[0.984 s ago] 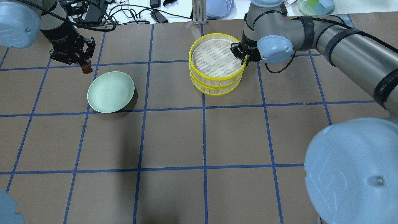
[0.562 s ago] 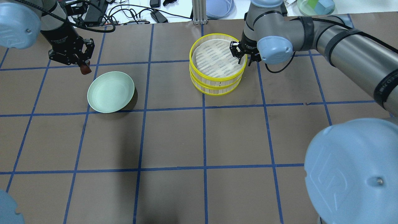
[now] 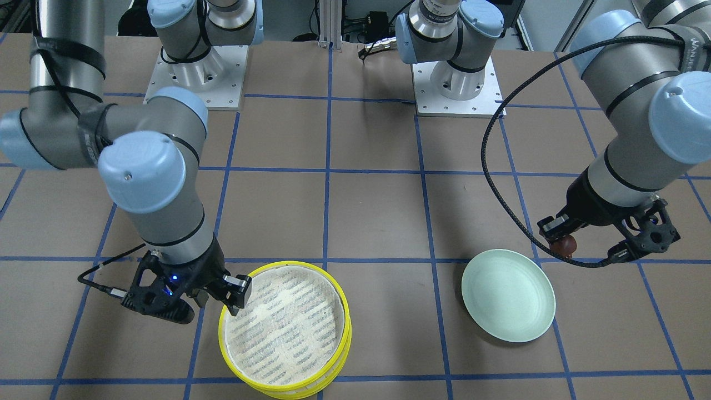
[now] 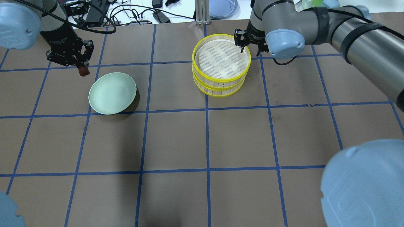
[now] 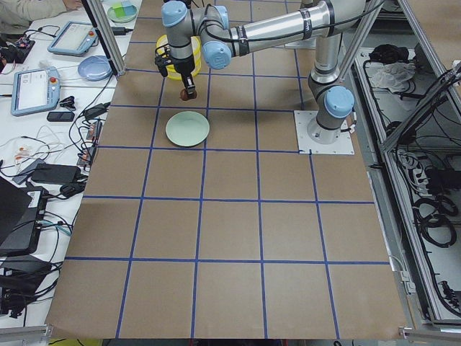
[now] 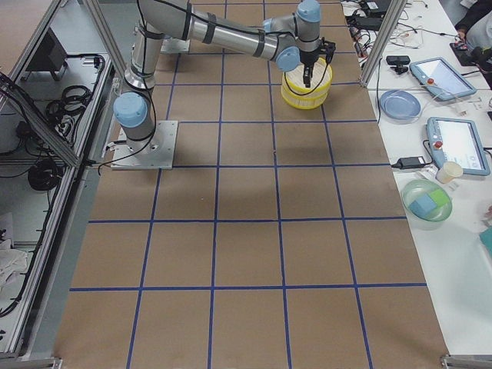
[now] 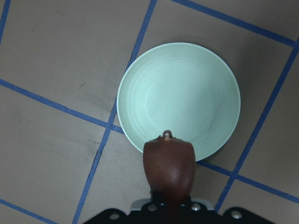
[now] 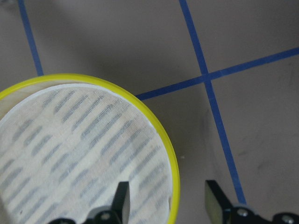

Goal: Stack buns with steamer

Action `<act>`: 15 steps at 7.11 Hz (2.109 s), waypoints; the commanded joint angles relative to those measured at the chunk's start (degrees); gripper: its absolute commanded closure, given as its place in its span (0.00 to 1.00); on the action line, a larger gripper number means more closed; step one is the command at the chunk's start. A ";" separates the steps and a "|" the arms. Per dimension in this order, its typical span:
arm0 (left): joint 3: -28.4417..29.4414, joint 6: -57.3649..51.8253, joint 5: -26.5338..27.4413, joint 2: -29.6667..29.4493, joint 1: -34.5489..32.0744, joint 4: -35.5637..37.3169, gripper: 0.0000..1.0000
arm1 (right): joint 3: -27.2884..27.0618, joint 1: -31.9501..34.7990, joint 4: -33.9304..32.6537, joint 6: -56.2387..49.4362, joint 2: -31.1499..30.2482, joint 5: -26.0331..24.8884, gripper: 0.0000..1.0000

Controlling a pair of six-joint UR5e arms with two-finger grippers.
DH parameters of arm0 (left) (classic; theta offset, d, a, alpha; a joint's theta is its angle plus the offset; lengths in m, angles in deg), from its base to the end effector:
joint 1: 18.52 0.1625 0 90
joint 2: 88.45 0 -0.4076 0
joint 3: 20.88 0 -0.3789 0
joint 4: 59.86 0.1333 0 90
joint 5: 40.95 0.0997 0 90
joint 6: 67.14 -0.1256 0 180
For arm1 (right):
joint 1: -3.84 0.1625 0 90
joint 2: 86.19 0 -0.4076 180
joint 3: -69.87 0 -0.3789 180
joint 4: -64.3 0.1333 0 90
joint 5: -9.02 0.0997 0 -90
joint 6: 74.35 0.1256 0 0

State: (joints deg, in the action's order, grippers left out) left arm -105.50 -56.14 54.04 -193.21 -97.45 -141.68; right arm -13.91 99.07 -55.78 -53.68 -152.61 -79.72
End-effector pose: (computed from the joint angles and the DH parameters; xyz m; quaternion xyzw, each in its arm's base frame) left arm -0.0097 -0.5875 0.3677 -0.1908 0.9806 0.0105 0.0435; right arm 0.1947 -0.6345 0.3225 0.1323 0.9849 -0.1055 0.0355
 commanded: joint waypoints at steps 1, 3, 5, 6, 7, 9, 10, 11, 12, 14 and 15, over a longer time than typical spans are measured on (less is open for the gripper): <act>-0.03 2.77 -2.33 -0.44 -0.61 0.69 1.00 | 0.37 -0.13 15.06 -3.17 -11.74 -0.90 0.30; -0.46 10.68 -12.34 -1.85 -3.58 11.46 1.00 | 0.11 -0.04 28.98 -6.84 -22.75 -4.92 0.09; -0.64 23.67 -17.71 -3.25 -8.50 22.07 1.00 | 0.03 -0.30 28.23 -11.53 -24.81 -7.49 0.00; -0.64 30.24 -21.12 -4.21 -10.87 25.19 1.00 | -0.24 -0.30 28.15 -11.54 -24.72 -7.23 0.00; -0.64 34.83 -23.68 -6.14 -14.03 29.31 1.00 | -0.67 -0.13 28.93 -11.54 -23.94 -6.80 0.00; -0.64 43.72 -26.93 -10.62 -17.04 39.94 1.00 | -0.94 -0.13 27.45 -19.12 -22.54 -5.75 0.00; -0.73 45.41 -29.48 -12.55 -17.83 42.42 1.00 | -0.86 -0.13 25.79 -20.05 -22.26 -2.87 0.00; -0.64 45.77 -29.33 -14.05 -19.93 44.45 1.00 | -0.85 -0.39 25.34 -20.15 -21.48 -2.49 0.00; -0.64 47.52 -29.33 -15.55 -20.99 45.17 1.00 | -1.03 -0.39 25.33 -20.24 -21.38 -2.57 0.00; -1.08 50.42 -28.90 -16.35 -23.19 46.32 0.79 | -1.03 -0.39 25.42 -20.24 -21.38 -2.75 0.00; -1.43 50.26 -28.89 -16.35 -23.20 46.32 0.53 | -1.03 -0.39 25.68 -20.24 -21.38 -2.84 0.00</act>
State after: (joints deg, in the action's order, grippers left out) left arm -106.55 -6.33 25.02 -209.40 -120.10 -95.56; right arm -14.93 98.68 -30.31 -73.90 -174.02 -82.48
